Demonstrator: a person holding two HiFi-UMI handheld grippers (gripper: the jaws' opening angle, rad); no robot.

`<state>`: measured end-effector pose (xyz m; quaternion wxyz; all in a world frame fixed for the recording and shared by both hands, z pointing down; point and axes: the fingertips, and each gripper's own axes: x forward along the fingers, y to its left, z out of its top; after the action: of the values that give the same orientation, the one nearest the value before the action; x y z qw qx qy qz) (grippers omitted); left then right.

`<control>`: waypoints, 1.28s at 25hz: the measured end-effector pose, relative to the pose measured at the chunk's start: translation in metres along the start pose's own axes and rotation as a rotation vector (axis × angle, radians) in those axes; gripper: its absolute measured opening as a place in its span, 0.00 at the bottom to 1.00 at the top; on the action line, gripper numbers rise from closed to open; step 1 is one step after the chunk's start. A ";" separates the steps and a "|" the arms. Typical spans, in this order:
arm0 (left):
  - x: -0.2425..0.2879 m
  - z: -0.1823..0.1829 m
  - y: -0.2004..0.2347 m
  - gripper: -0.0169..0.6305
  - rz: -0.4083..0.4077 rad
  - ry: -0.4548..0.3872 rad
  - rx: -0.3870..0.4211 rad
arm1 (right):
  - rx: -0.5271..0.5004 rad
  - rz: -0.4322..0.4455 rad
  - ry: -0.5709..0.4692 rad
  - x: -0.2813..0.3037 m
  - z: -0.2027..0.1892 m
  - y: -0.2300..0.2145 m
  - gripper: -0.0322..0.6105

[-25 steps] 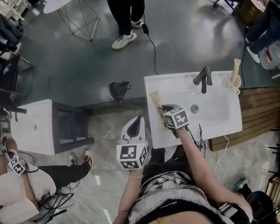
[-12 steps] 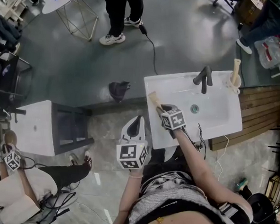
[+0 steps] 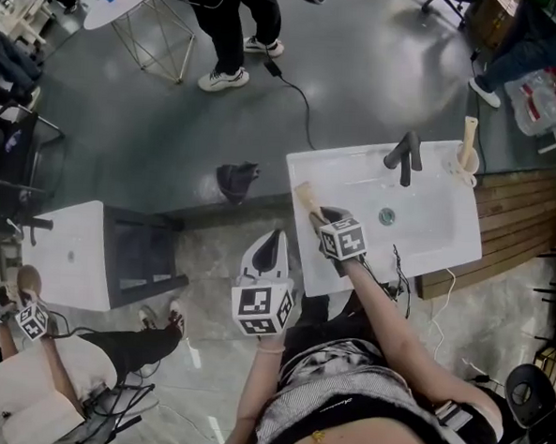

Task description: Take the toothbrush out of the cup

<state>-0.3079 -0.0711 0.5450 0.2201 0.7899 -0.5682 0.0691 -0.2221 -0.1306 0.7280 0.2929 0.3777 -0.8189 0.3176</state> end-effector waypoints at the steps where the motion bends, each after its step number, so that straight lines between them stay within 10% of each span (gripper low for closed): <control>1: 0.000 0.000 0.001 0.03 -0.001 0.000 0.000 | -0.022 -0.010 -0.005 -0.001 0.001 0.000 0.29; 32: 0.003 0.004 -0.020 0.03 -0.032 -0.009 0.021 | -0.101 0.037 -0.087 -0.034 0.028 0.010 0.46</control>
<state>-0.2890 -0.0705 0.5369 0.2105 0.8014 -0.5557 0.0682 -0.2182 -0.1308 0.6828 0.2698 0.3608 -0.8526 0.2647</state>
